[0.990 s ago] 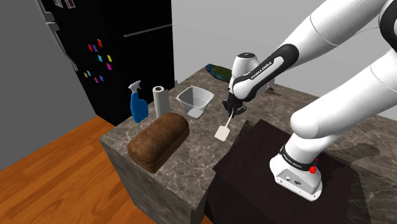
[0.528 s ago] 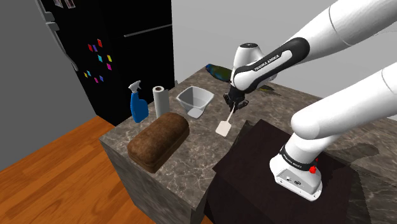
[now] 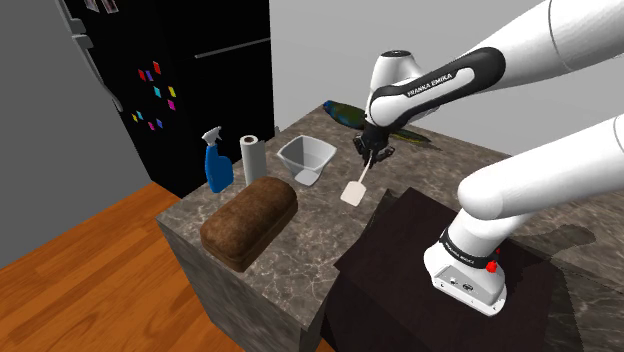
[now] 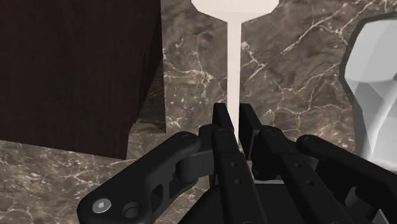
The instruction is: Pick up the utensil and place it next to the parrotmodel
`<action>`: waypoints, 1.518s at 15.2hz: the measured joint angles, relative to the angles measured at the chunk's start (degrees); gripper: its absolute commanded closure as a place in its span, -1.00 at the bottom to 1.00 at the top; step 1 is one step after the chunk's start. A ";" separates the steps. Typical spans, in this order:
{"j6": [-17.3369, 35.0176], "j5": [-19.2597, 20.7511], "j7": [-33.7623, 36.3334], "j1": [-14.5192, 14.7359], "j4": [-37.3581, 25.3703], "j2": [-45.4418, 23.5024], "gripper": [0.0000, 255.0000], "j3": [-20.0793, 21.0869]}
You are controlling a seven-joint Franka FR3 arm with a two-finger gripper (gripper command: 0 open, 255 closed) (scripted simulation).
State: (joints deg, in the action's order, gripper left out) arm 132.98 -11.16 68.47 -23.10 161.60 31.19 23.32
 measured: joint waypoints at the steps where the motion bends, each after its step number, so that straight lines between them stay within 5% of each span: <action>1: -0.03 0.53 -0.46 -0.66 -0.72 -0.69 1.00 -0.35; 13: 3.34 11.02 -10.12 -12.61 -15.44 -18.90 1.00 -7.71; 18: 2.59 14.27 -13.47 -15.87 -24.87 -27.65 1.00 -10.36; 23: 5.22 15.69 -13.36 -16.43 -25.82 -31.36 1.00 -10.83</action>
State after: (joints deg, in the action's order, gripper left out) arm 138.20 4.53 55.11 -39.52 135.78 -0.16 12.49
